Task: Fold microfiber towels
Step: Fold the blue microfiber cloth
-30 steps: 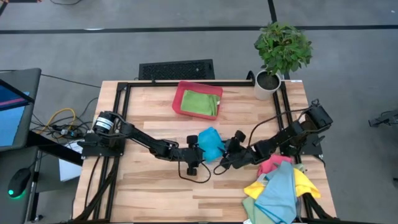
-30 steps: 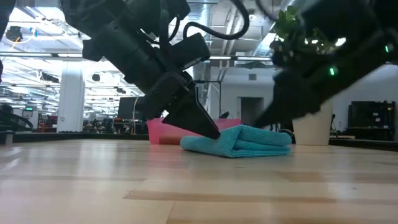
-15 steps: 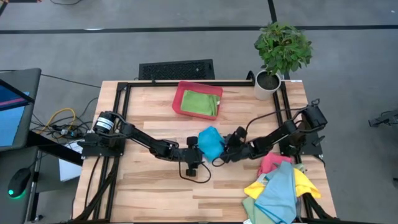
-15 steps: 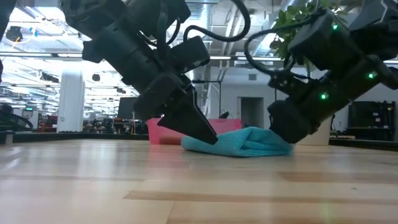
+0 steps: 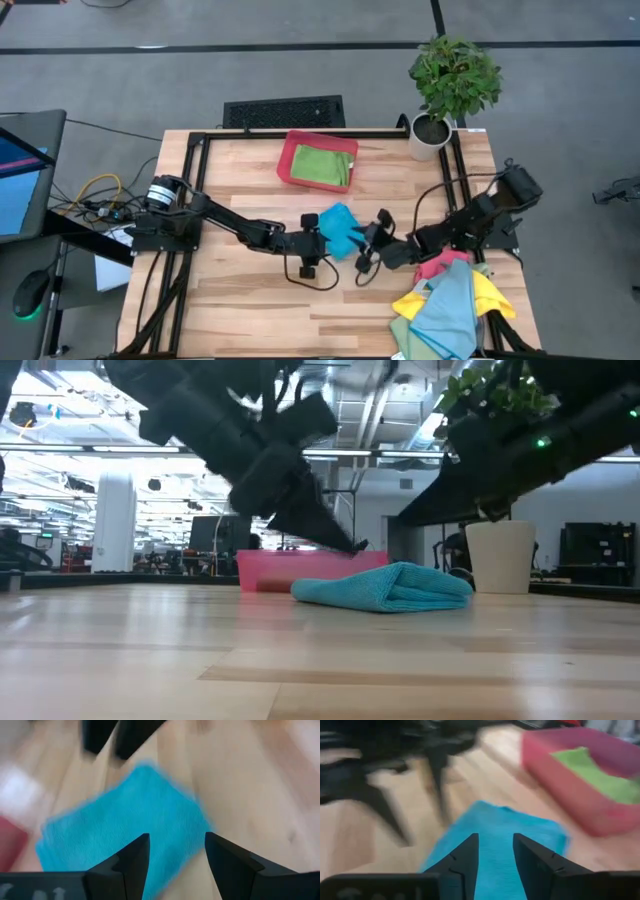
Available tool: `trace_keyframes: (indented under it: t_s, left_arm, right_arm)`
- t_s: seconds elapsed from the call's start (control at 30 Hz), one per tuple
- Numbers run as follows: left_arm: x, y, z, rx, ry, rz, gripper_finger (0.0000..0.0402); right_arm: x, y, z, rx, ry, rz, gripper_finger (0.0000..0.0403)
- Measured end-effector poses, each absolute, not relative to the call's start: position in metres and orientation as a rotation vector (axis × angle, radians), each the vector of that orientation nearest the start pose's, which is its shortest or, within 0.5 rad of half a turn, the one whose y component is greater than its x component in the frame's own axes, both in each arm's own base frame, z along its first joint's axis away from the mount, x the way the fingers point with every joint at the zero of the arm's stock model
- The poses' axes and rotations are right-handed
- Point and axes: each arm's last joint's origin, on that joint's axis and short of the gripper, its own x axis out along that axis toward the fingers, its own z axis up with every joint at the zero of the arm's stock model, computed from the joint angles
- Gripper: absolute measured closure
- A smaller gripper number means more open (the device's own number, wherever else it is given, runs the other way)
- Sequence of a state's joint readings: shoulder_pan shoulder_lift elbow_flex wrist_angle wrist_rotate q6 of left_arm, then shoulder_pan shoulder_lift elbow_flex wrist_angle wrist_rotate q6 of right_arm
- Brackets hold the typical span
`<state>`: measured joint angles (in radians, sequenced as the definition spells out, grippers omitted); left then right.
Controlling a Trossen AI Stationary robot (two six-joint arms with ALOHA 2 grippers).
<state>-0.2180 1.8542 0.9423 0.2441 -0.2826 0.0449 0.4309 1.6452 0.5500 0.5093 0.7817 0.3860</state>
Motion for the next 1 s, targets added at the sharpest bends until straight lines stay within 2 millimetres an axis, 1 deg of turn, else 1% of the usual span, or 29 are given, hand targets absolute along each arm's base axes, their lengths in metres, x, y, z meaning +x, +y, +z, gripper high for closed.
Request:
trace_keyframes:
  t_s: [0.13, 0.27, 0.43, 0.5, 0.57, 0.63, 0.7, 0.8, 0.83, 0.93, 1.0]
  left_arm:
    - [0.361, -0.067, 0.142, 0.2, 0.649, 0.055, 0.0217]
    - [0.362, -0.062, 0.136, 0.196, 0.673, 0.06, 0.0217]
    - [0.363, -0.056, 0.123, 0.183, 0.717, 0.052, 0.0217]
    - [0.365, -0.055, 0.118, 0.168, 0.723, 0.039, 0.0217]
    - [0.364, -0.054, 0.117, 0.166, 0.739, 0.041, 0.0217]
    - [0.364, -0.054, 0.117, 0.165, 0.732, 0.042, 0.0217]
    - [0.364, -0.054, 0.117, 0.166, 0.736, 0.042, 0.0217]
    - [0.364, -0.054, 0.117, 0.164, 0.737, 0.043, 0.0217]
    - [0.364, -0.054, 0.117, 0.164, 0.74, 0.043, 0.0217]
    - [0.364, -0.054, 0.117, 0.161, 0.737, 0.039, 0.0217]
    - [0.364, -0.054, 0.117, 0.155, 0.736, 0.038, 0.0217]
  right_arm:
    - [0.269, 0.107, 0.103, 0.035, 0.392, -0.394, 0.0261]
    - [0.273, 0.11, 0.076, 0.039, 0.4, -0.371, 0.0267]
    - [0.272, 0.11, 0.054, 0.04, 0.431, -0.382, 0.0273]
    - [0.272, 0.11, 0.051, 0.038, 0.43, -0.393, 0.0276]
    - [0.272, 0.11, 0.05, 0.033, 0.429, -0.394, 0.0278]
    - [0.271, 0.112, 0.054, 0.016, 0.424, -0.383, 0.028]
    - [0.271, 0.116, 0.066, -0.016, 0.395, -0.371, 0.0282]
    - [0.272, 0.124, 0.092, -0.053, 0.324, -0.353, 0.0285]
    - [0.272, 0.126, 0.098, -0.064, 0.31, -0.343, 0.0286]
    - [0.274, 0.126, 0.103, -0.081, 0.304, -0.331, 0.0287]
    - [0.277, 0.127, 0.099, -0.078, 0.31, -0.326, 0.0287]
